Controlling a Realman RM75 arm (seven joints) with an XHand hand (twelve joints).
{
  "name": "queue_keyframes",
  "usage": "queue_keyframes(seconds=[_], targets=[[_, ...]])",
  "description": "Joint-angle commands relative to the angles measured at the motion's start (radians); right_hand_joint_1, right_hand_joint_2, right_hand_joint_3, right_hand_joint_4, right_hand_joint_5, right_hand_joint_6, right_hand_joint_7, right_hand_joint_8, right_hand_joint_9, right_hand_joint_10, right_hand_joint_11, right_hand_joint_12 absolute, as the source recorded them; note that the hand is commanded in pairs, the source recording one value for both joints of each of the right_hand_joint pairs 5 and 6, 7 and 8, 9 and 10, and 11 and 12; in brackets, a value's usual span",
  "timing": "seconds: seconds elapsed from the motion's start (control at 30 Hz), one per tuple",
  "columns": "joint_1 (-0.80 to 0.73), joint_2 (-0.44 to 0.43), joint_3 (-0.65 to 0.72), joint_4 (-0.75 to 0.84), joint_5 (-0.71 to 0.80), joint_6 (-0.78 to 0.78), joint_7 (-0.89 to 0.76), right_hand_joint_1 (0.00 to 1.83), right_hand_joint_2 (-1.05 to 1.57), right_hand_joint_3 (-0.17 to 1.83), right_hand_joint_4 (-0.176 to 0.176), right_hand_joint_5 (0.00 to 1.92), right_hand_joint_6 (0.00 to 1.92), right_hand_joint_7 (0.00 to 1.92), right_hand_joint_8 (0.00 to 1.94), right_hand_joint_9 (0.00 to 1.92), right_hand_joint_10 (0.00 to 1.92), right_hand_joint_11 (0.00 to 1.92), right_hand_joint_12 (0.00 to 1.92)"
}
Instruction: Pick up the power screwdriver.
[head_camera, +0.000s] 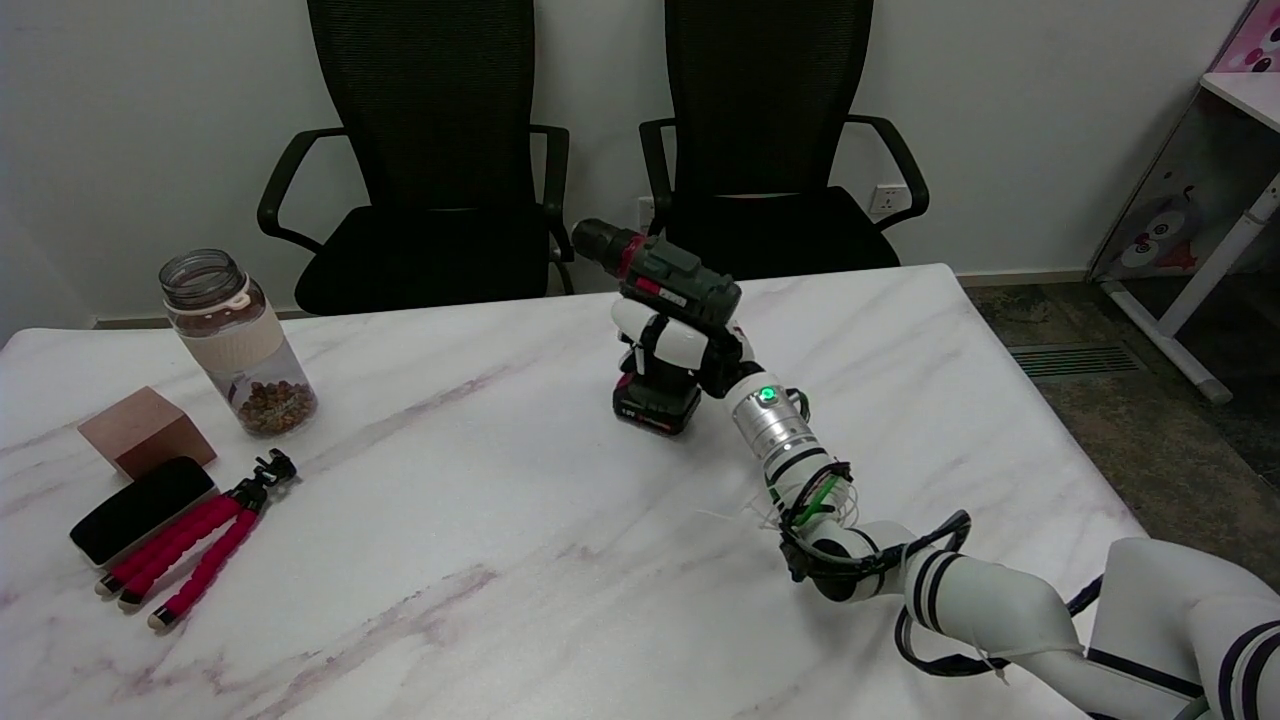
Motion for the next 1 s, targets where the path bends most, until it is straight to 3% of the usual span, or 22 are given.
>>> queue_keyframes(seconds=[0.03,0.13,0.17,0.2,0.23,0.67,1.0], targets=[[0.031,0.042,-0.001,-0.068,0.000,0.006,0.002,0.81,0.67,0.82,0.008,1.40,1.40,1.40,1.40,1.92,1.92,1.92,1.92],[0.035,0.050,-0.004,-0.084,0.000,0.014,0.002,0.81,0.69,0.82,0.016,1.53,1.53,1.53,1.53,1.92,1.92,1.92,1.92],[0.037,0.053,-0.007,-0.086,0.000,0.014,0.002,0.81,0.70,0.83,0.034,1.61,1.61,1.61,1.61,1.92,1.92,1.92,1.92],[0.038,0.054,-0.008,-0.087,0.000,0.014,0.002,0.81,0.70,0.84,0.165,1.65,1.65,1.65,1.65,1.92,1.92,1.92,1.92],[0.041,0.056,-0.010,-0.090,0.000,0.014,0.002,0.81,0.70,0.84,0.176,1.66,1.66,1.66,1.66,1.92,1.92,1.92,1.92],[0.071,0.100,-0.012,-0.148,0.000,0.007,-0.004,0.79,0.71,0.88,0.176,1.77,1.77,1.77,1.77,1.92,1.92,1.92,1.92],[0.079,0.190,-0.001,-0.252,0.003,0.002,-0.007,0.79,0.72,0.90,0.176,1.78,1.78,1.78,1.78,1.92,1.92,1.92,1.92]])
